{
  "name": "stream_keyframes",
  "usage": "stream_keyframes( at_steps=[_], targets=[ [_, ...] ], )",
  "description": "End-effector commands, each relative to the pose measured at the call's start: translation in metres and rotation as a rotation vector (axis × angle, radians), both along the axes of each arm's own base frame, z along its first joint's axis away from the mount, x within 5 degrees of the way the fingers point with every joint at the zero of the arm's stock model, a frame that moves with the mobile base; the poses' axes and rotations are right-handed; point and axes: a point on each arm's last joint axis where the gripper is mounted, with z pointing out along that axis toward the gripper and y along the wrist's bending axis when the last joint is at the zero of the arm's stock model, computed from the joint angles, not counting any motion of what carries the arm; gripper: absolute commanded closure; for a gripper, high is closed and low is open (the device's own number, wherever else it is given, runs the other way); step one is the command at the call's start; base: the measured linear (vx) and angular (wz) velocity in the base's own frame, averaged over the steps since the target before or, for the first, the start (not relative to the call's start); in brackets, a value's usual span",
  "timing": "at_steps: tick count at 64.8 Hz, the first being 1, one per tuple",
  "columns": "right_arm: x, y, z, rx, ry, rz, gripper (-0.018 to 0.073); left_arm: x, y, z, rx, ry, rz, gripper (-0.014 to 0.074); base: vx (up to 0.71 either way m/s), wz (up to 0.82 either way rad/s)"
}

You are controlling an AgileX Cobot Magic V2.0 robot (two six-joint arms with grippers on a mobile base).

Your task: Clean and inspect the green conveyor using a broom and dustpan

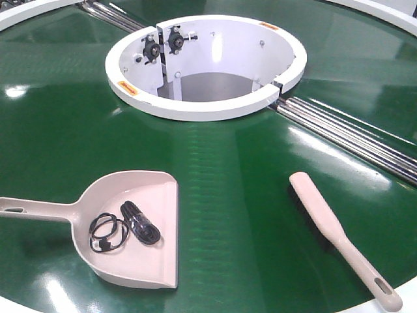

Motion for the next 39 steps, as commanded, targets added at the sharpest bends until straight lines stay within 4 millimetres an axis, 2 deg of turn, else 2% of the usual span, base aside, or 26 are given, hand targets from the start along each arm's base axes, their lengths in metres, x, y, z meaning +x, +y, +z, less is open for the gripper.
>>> stream_keyframes(
  at_steps=[1,39],
  targets=[
    [0.0006,-0.001,0.0146,0.019,-0.082,-0.016,0.0568,-0.0016,0.0004,0.0007,-0.006,-0.042,0.006,0.0604,0.0,0.01],
    [0.0006,-0.001,0.0144,0.019,-0.08,-0.015,0.0568,-0.0011,0.0005,-0.0026,0.005,-0.003,0.008,0.0603,0.0,0.0]
  ],
)
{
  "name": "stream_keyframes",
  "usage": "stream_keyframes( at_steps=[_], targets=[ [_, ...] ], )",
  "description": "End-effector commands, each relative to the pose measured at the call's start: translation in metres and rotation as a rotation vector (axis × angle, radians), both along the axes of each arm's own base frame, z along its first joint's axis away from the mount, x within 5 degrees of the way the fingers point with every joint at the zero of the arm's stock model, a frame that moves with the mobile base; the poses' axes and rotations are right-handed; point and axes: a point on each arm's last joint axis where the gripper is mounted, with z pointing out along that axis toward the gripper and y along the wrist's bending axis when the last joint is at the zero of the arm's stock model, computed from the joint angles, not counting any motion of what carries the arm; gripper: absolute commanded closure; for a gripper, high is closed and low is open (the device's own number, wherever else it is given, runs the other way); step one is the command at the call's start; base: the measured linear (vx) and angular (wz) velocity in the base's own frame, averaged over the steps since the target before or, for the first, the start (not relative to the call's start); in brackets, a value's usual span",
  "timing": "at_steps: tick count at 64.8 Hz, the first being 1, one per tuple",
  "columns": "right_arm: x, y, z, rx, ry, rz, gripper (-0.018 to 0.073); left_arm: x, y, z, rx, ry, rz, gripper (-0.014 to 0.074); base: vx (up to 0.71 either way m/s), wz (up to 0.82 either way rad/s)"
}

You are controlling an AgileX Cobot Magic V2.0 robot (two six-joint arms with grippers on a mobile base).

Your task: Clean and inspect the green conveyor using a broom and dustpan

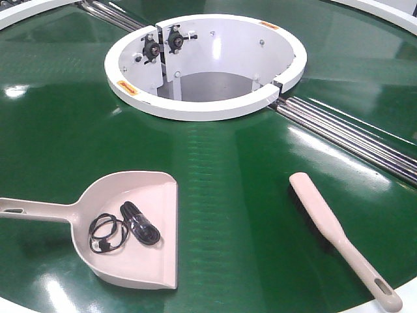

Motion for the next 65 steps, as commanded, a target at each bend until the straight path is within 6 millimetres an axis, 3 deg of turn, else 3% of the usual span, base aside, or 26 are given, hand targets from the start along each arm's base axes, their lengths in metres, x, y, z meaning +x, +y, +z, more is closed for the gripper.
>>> stream_keyframes(
  at_steps=[1,36,47,54,65],
  targets=[
    [0.001,-0.001,0.015,0.02,-0.083,-0.015,0.0568,-0.001,0.0,0.004,-0.011,-0.076,-0.002,0.0603,0.0,0.0],
    [0.001,-0.001,0.015,0.018,-0.083,-0.015,0.0568,-0.001,0.0,0.004,-0.011,-0.076,-0.002,0.0602,0.0,0.0],
    [0.002,-0.006,0.016,-0.12,-0.13,-0.079,0.0568,-0.001,0.0,0.004,-0.011,-0.076,-0.002,0.0602,0.0,0.0],
    [0.006,-0.01,0.009,-0.148,-0.183,-0.159,0.0568,-0.001,0.0,0.004,-0.01,-0.076,-0.002,0.0603,0.0,0.0],
    [0.014,-0.009,-0.023,-0.142,-0.258,-0.167,0.0568,-0.001,0.0,0.004,-0.01,-0.076,-0.002,0.0603,0.0,0.0]
  ],
)
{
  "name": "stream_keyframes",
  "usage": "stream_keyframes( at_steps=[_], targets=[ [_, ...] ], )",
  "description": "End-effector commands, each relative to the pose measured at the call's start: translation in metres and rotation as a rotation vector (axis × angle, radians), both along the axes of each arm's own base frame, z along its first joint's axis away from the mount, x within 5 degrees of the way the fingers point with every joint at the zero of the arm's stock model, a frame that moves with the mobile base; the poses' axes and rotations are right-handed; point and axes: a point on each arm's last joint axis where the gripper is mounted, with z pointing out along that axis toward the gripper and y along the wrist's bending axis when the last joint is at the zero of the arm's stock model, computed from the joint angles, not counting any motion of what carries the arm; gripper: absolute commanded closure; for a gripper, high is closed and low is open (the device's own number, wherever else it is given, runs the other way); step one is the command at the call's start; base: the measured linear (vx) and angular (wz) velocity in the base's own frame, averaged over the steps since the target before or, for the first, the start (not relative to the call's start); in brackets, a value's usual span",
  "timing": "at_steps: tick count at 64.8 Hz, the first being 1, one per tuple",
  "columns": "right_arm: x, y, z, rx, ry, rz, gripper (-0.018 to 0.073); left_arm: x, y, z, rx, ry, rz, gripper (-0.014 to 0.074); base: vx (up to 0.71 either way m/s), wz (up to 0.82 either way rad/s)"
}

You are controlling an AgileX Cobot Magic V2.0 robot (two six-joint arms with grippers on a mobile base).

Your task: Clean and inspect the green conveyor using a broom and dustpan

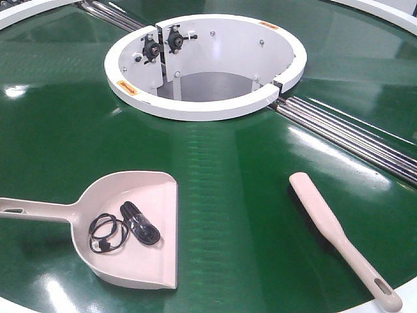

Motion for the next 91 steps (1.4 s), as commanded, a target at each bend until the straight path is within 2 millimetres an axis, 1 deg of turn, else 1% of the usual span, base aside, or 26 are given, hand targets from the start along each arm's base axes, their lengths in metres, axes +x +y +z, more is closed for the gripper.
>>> stream_keyframes(
  at_steps=[1,4,8,16,91],
  targets=[
    [0.003,0.001,0.0,0.002,-0.145,0.006,0.0568,-0.001,0.0,0.004,-0.011,-0.076,-0.002,0.0603,0.0,0.0],
    [0.004,0.001,-0.01,0.01,-0.157,0.009,0.0568,-0.001,0.0,0.004,-0.011,-0.076,-0.002,0.0603,0.0,0.0],
    [0.002,0.001,-0.013,0.031,-0.147,0.009,0.0568,-0.001,0.0,0.004,-0.011,-0.076,-0.002,0.0603,0.0,0.0],
    [-0.004,0.0,-0.01,0.066,-0.201,0.009,0.0568,-0.001,0.0,0.004,-0.011,-0.076,-0.002,0.0603,0.0,0.0],
    [-0.003,0.0,-0.012,0.055,-0.181,0.008,0.0568,-0.001,0.0,0.004,-0.011,-0.076,-0.002,0.0603,0.0,0.0]
  ],
)
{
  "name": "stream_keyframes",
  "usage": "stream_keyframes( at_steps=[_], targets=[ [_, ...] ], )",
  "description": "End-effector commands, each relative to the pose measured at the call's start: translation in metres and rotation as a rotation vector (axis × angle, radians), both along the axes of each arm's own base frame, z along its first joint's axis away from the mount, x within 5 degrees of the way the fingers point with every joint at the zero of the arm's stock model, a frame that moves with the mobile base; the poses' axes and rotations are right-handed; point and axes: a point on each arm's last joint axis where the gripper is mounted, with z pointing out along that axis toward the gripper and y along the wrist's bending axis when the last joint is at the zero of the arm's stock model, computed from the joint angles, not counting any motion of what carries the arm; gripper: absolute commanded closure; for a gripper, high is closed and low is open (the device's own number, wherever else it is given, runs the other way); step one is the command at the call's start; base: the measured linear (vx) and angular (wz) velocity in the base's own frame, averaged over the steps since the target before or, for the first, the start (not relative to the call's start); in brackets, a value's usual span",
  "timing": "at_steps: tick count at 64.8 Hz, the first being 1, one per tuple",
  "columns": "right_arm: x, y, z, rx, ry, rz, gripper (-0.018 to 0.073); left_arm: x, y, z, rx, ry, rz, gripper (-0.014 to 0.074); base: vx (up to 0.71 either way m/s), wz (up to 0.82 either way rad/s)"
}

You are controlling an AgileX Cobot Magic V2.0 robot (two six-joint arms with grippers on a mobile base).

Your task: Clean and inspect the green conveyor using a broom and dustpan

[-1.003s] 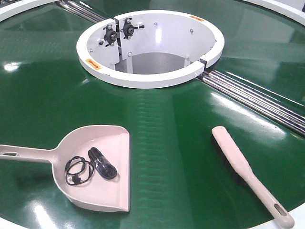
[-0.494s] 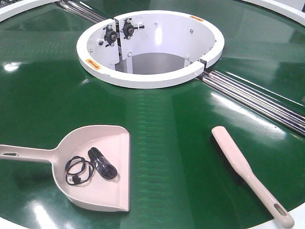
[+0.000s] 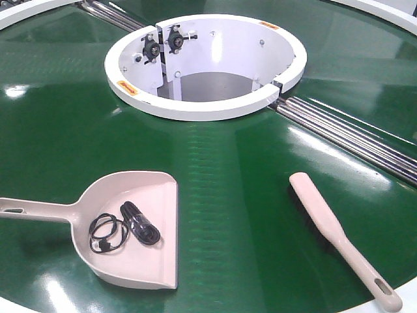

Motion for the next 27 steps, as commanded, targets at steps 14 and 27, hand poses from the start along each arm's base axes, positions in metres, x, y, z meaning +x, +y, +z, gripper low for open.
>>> stream_keyframes(
  at_steps=[14,27],
  targets=[
    [-0.0015,-0.0002,0.0056,-0.002,-0.076,-0.003,0.0568,-0.0011,-0.0001,0.0044,-0.011,-0.076,-0.002,0.0603,0.0,0.0],
    [-0.0015,-0.0002,0.0056,-0.002,-0.076,-0.003,0.0568,-0.0011,-0.0001,0.0044,-0.011,-0.076,-0.002,0.0603,0.0,0.0]
  ],
)
